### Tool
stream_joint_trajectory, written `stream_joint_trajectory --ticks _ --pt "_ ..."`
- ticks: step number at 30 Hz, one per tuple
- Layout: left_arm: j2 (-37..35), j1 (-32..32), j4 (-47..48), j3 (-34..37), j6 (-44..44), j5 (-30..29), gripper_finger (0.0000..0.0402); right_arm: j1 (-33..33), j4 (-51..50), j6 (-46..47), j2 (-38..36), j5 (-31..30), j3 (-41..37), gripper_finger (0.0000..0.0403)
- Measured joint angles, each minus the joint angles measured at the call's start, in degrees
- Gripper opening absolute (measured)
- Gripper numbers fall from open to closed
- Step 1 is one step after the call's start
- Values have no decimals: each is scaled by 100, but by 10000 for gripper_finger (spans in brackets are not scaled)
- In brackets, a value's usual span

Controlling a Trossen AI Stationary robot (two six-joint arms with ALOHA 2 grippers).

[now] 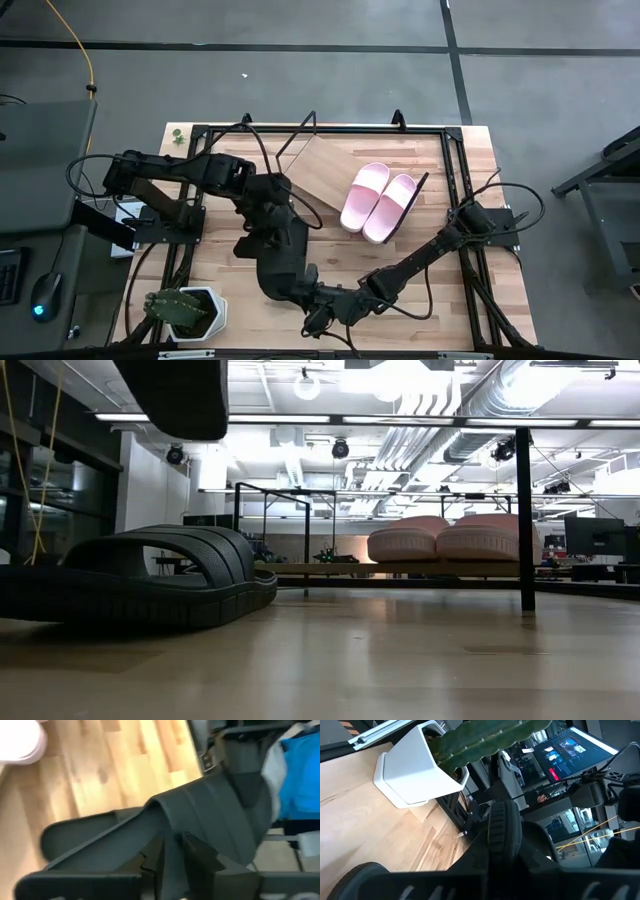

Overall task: Pick and place slides into the shelf
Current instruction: Put the left black slide on the shelf

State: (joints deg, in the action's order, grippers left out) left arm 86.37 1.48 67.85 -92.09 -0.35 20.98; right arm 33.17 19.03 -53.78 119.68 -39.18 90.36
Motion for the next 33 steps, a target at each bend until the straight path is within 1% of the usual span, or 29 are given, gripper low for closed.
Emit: stream_joint_trajectory --ticks 3,10,13,16,20,22,26,33 --pt "0 4 118 0 55 -314 89 2 0 2 0 -46 -1 12" --pt "0 0 239 0 57 -1177 158 -11 -131 -1 0 -431 -1 14" --pt "0 0 313 0 56 -1603 179 -18 -241 108 0 -660 -1 14" --pt "0 0 351 0 56 -2048 192 -22 -269 217 0 -1046 -1 14" --pt "-4 0 732 -212 11 -2665 199 -31 -337 276 0 -1448 -1 14" --pt "-11 0 866 -358 9 -2843 199 -39 -350 305 0 -1584 -1 14" --pt "-77 0 1065 -735 -6 -2855 190 -118 -660 653 -10 -1585 -1 14" --pt "-292 4 1078 -1283 9 -2855 172 -392 -1424 1261 -17 -1620 -1 14"
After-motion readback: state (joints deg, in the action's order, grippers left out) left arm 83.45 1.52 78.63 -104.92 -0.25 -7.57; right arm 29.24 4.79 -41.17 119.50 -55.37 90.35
